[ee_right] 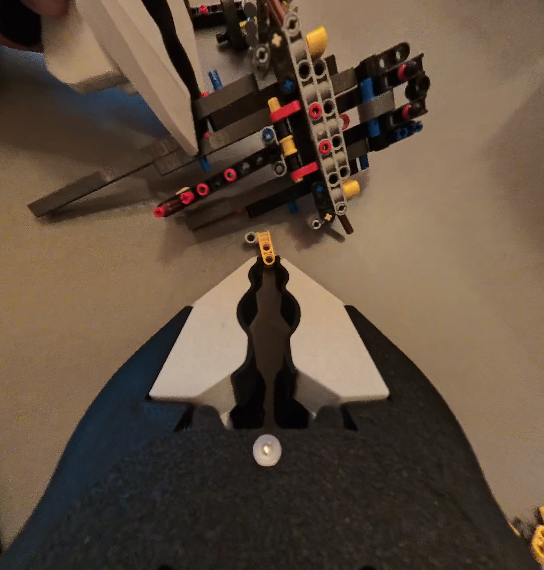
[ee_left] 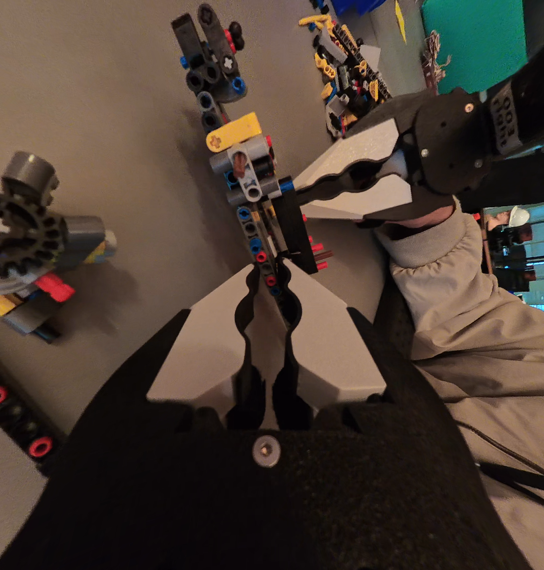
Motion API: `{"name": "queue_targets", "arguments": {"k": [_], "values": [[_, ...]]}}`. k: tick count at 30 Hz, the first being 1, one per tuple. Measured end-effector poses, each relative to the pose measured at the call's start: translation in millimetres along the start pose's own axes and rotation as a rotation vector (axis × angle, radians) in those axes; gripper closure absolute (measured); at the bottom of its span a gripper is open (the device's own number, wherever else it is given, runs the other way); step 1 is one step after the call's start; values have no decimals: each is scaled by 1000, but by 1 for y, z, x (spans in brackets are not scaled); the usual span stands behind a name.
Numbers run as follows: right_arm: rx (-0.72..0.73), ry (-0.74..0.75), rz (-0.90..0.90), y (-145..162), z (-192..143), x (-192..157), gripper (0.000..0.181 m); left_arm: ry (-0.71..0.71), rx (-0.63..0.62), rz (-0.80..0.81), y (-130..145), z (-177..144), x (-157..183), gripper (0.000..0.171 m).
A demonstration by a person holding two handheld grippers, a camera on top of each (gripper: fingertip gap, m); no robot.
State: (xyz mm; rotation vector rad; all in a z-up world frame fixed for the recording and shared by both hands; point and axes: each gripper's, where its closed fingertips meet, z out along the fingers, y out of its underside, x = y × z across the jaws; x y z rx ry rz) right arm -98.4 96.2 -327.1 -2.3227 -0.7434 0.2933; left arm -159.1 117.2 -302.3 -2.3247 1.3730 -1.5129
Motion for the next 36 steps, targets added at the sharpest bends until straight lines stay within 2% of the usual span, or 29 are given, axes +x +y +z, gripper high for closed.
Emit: {"name": "queue_targets", "arguments": {"k": [3, 8, 10, 13, 16, 20, 21, 23, 25, 28, 30, 33, 36], "values": [[115, 15, -23, -17, -20, -3, 175, 45, -15, -28, 3, 4, 3, 160], [399, 18, -194, -58, -63, -26, 176, 88, -106, -29, 20, 20, 11, 156], [451, 50, -251, -66, -70, -27, 176, 102, -135, -18, 25, 24, 15, 153], [447, 175, -408, -65, -70, -21, 175, 107, -154, -5, 27, 23, 19, 149], [442, 258, -556, -66, -70, -23, 175, 67, -164, 28, 26, 9, 16, 136], [399, 313, -638, -65, -66, -24, 175, 64, -142, 104, 21, -15, 25, 135], [397, 326, -663, -66, -66, -26, 175, 51, -105, 142, 14, -19, 27, 136], [404, 327, -696, -69, -65, -33, 175, 79, 8, 233, -5, -22, 43, 136], [401, 315, -724, -70, -63, -41, 175, 179, 37, 265, -7, -23, 63, 136], [388, 310, -762, -70, -58, -49, 175, 259, 68, 233, -11, -22, 74, 136], [386, 295, -773, -69, -56, -53, 175, 327, 54, 206, -8, -22, 80, 136], [397, 279, -787, -71, -55, -60, 175, 330, 11, 214, 0, -16, 79, 136], [395, 268, -802, -70, -54, -65, 176, 322, -2, 235, 3, -12, 79, 154]]}}
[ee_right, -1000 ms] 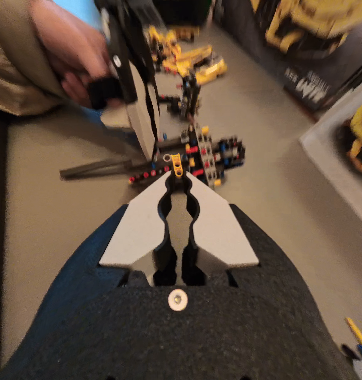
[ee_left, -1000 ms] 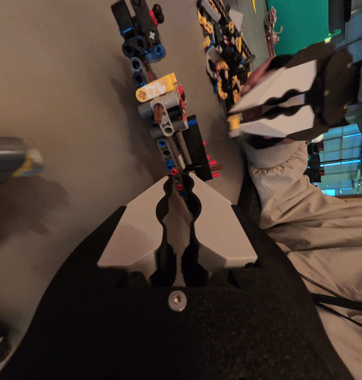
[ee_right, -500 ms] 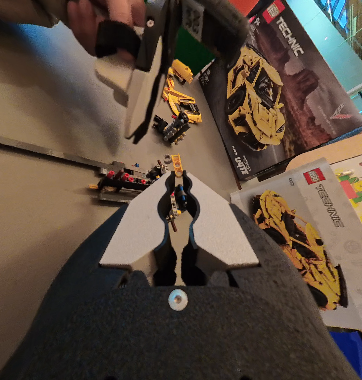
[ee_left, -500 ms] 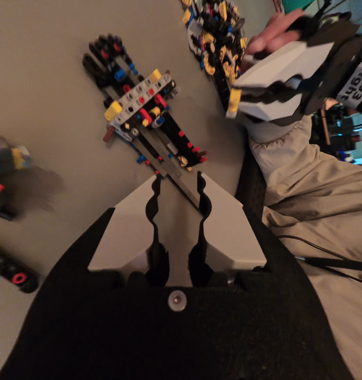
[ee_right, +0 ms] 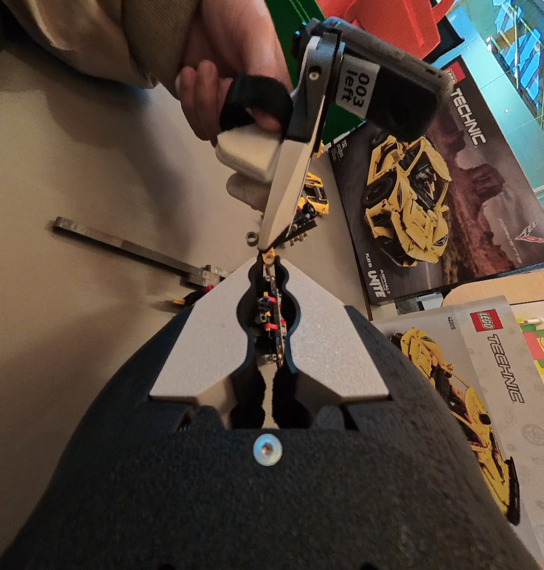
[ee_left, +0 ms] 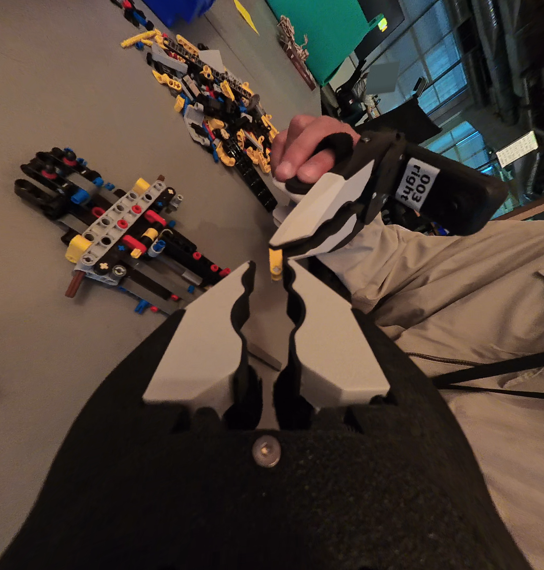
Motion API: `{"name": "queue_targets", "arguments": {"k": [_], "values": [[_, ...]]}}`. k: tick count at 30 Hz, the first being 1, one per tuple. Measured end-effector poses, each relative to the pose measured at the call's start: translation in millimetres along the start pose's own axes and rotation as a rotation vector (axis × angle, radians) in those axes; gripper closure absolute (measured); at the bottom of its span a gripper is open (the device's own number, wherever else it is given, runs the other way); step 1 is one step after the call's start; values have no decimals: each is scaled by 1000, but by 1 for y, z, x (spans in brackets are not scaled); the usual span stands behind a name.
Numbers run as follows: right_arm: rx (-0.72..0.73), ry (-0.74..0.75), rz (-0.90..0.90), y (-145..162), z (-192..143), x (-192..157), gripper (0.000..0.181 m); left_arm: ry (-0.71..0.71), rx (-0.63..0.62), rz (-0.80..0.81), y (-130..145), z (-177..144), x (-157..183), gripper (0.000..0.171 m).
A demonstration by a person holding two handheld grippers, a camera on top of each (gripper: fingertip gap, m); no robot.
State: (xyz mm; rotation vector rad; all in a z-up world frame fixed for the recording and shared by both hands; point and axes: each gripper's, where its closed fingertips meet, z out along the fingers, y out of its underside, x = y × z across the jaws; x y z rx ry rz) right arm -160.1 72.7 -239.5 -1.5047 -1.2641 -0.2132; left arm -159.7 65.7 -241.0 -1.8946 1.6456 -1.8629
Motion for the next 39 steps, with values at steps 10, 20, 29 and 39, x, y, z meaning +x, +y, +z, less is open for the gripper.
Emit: {"name": "queue_targets", "arguments": {"k": [10, 20, 29, 39], "values": [[121, -202, 118, -16, -9, -22, 175, 123, -131, 28, 27, 6, 22, 164], [346, -74, 533, -32, -37, 24, 151, 244, 153, -43, -21, -8, 32, 164], [339, -117, 434, -41, -32, 4, 172, 386, 82, -86, -11, -2, 55, 164], [396, -212, 474, -50, -41, 8, 175, 463, 97, -121, -13, 0, 66, 162]]}}
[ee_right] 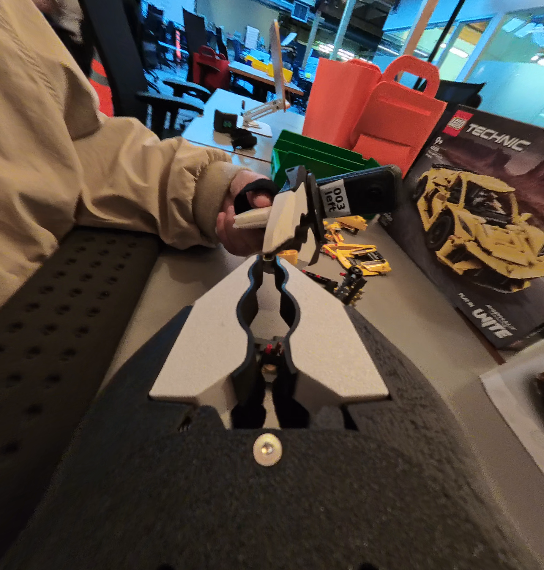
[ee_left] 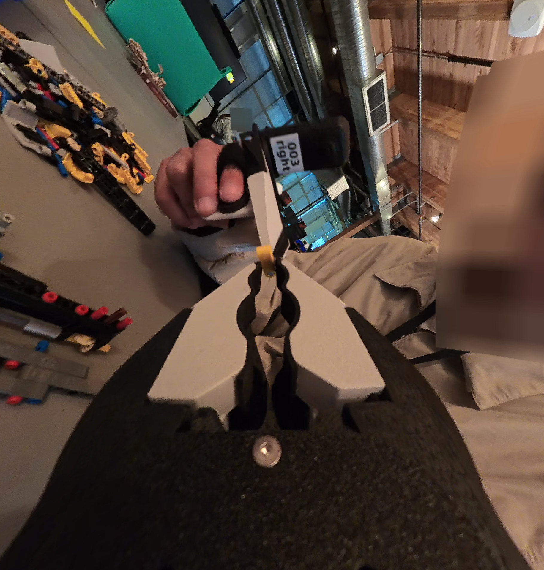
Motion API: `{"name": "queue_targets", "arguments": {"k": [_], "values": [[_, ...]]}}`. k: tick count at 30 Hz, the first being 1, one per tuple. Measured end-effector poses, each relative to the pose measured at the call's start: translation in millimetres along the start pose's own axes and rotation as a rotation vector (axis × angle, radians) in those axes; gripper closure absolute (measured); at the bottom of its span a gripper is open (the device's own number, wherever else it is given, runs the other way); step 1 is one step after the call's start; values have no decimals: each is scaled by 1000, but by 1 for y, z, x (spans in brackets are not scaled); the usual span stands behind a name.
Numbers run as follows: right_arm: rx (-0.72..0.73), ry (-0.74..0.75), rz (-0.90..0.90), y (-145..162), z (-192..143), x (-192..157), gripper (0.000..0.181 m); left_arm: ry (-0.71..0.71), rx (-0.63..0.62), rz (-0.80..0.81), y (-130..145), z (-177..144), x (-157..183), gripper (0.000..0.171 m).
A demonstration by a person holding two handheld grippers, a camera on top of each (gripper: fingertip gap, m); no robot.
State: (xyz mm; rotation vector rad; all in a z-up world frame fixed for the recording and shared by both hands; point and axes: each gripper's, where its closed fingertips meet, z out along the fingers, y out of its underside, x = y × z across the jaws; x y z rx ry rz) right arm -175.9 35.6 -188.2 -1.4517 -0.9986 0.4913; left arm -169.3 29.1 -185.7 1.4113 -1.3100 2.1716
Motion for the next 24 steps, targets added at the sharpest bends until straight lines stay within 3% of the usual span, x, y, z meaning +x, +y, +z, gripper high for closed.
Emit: {"name": "queue_targets", "arguments": {"k": [6, 9, 11, 13, 16, 17, 19, 21, 24], "values": [[-17, -76, 30, -2, -12, -4, 175, -80, -64, 129, 8, 3, 4, 164], [163, 10, 160, -29, -72, 31, 176, -144, 0, 185, -7, -26, 2, 164], [25, 113, 214, -1, -94, 51, 175, -148, 17, 178, -11, -25, -1, 164], [-168, 209, 342, 36, -119, 64, 176, -302, -35, 207, -4, -17, -30, 164], [-548, 607, 444, 112, -204, 94, 175, -561, -59, 317, -7, -21, -71, 164], [-660, 674, 491, 135, -230, 92, 176, -628, -40, 341, -12, -24, -79, 164], [-749, 707, 596, 164, -256, 84, 174, -726, -17, 422, -20, -25, -89, 164], [-721, 770, 614, 170, -266, 93, 159, -872, -29, 581, -27, -30, -97, 164], [-471, 763, 555, 133, -241, 113, 157, -1063, -83, 822, -35, -33, -99, 164]]}}
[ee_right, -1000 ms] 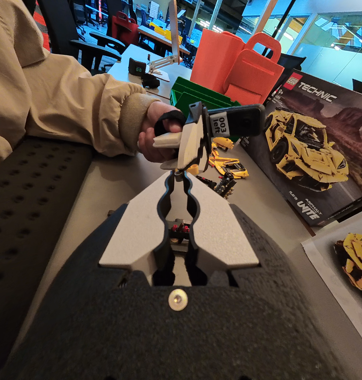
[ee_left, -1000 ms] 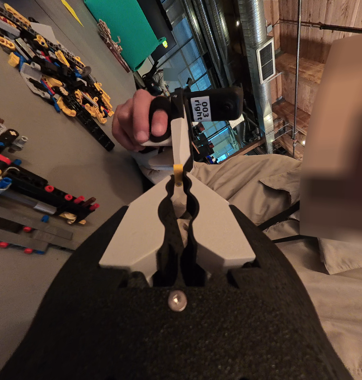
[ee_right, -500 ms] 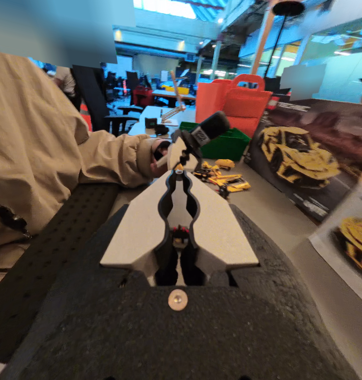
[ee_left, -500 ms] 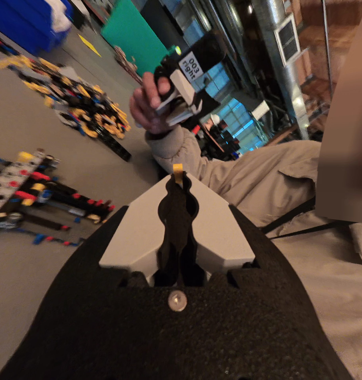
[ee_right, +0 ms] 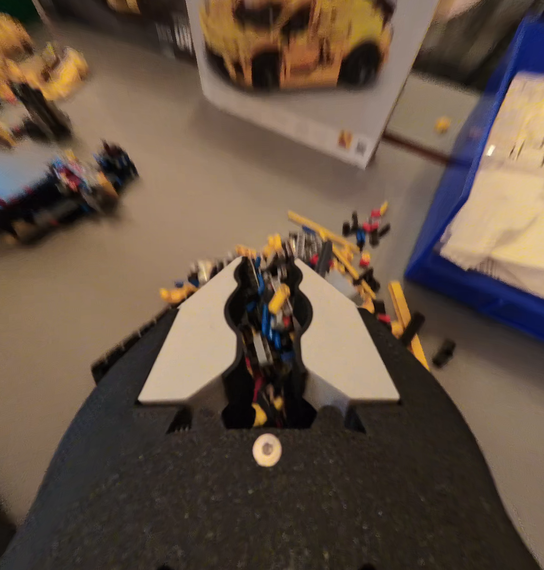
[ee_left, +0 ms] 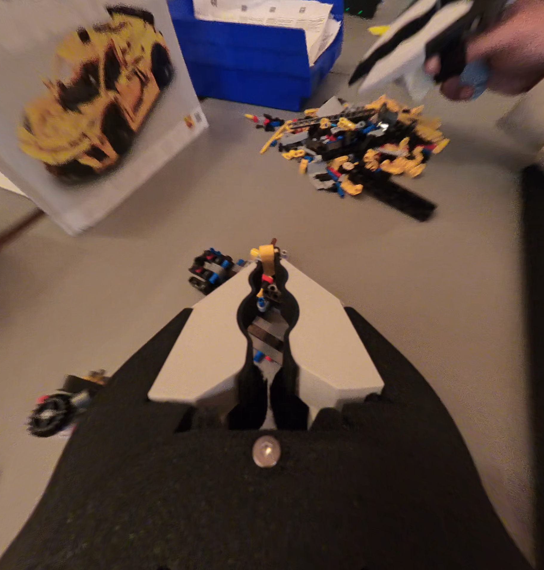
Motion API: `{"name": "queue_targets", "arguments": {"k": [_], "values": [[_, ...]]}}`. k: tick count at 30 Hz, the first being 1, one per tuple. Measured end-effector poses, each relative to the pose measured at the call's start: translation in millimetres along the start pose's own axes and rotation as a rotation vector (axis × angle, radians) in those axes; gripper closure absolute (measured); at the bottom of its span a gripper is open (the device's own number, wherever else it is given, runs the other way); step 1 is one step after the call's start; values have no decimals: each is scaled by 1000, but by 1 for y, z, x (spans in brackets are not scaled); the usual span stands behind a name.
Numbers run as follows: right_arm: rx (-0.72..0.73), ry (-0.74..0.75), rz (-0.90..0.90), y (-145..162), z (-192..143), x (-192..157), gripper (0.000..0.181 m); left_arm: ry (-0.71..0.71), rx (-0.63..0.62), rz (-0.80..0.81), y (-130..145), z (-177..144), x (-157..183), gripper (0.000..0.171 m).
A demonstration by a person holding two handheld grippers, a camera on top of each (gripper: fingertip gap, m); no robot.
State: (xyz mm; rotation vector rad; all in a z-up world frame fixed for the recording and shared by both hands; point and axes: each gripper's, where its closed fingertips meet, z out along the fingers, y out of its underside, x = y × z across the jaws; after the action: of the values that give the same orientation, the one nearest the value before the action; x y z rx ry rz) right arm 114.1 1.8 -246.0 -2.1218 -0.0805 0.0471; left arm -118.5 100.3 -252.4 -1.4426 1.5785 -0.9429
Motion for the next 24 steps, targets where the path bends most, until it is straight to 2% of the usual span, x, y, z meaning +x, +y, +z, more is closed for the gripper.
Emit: {"name": "queue_targets", "arguments": {"k": [1, 3, 7, 10, 14, 18, 21, 24], "values": [[69, -6, 15, -15, 2, -6, 156, -47, 15, 62, -5, -1, 0, 164], [150, -136, 18, -37, 13, -41, 152, -119, 64, 165, -17, -6, 2, 164], [187, -503, -32, -67, 38, -155, 144, -264, 45, 344, -21, -7, -3, 164], [206, -607, -29, -82, 53, -205, 149, -305, 20, 448, -19, -4, 0, 164], [142, -592, 64, -71, 80, -220, 152, -340, -7, 518, -20, 2, 4, 164], [123, -622, 125, -69, 84, -224, 164, -392, -57, 550, -18, 8, 0, 164], [135, -624, 132, -72, 82, -222, 172, -392, -45, 581, -20, 7, 3, 164], [125, -631, 125, -69, 82, -222, 174, -394, -54, 613, -18, 8, 5, 164]]}}
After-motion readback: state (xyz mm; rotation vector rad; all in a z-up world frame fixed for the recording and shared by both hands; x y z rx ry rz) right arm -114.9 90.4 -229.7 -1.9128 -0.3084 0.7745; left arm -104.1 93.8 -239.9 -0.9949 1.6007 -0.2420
